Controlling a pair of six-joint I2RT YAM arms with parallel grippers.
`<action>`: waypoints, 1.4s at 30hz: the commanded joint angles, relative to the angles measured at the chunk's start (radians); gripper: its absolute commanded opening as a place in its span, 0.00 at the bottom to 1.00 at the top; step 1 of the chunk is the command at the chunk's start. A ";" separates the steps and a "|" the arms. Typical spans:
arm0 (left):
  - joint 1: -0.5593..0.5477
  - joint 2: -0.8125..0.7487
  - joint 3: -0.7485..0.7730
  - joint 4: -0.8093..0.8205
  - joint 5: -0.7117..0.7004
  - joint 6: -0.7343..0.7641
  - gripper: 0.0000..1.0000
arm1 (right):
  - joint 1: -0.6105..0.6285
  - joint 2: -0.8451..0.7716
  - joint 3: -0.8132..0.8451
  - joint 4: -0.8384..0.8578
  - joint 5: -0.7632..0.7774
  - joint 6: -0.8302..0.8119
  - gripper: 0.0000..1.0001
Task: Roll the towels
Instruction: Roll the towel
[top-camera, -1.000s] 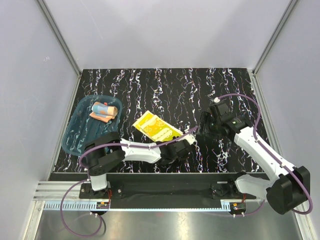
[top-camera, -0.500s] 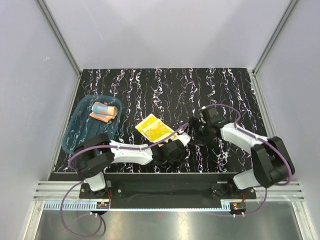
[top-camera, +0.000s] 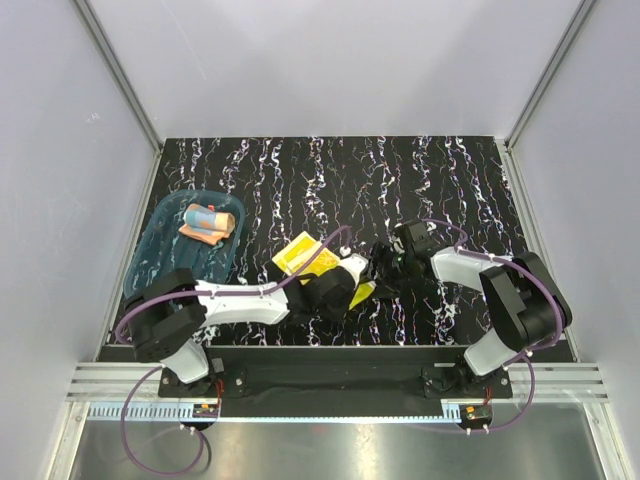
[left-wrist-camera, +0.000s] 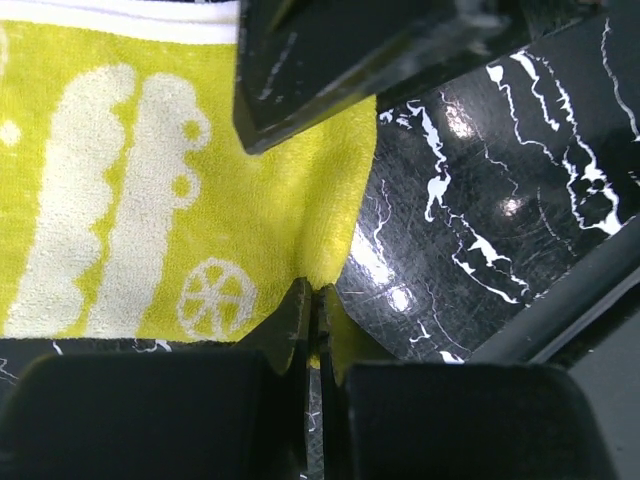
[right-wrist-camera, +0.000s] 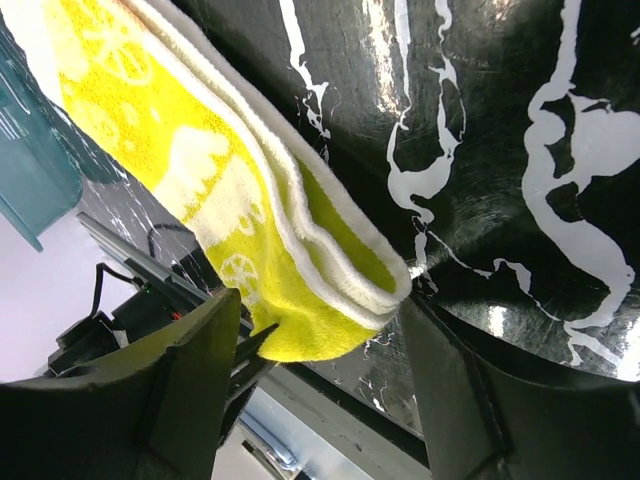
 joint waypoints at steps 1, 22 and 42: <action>0.025 -0.055 -0.018 0.072 0.059 -0.048 0.00 | 0.006 -0.027 -0.017 0.000 0.010 -0.006 0.72; 0.065 -0.124 -0.120 0.187 0.276 -0.155 0.00 | 0.006 0.012 0.196 -0.280 0.292 -0.160 0.04; 0.164 -0.137 -0.304 0.578 0.500 -0.676 0.00 | 0.008 -0.242 0.356 -0.544 0.431 -0.259 0.61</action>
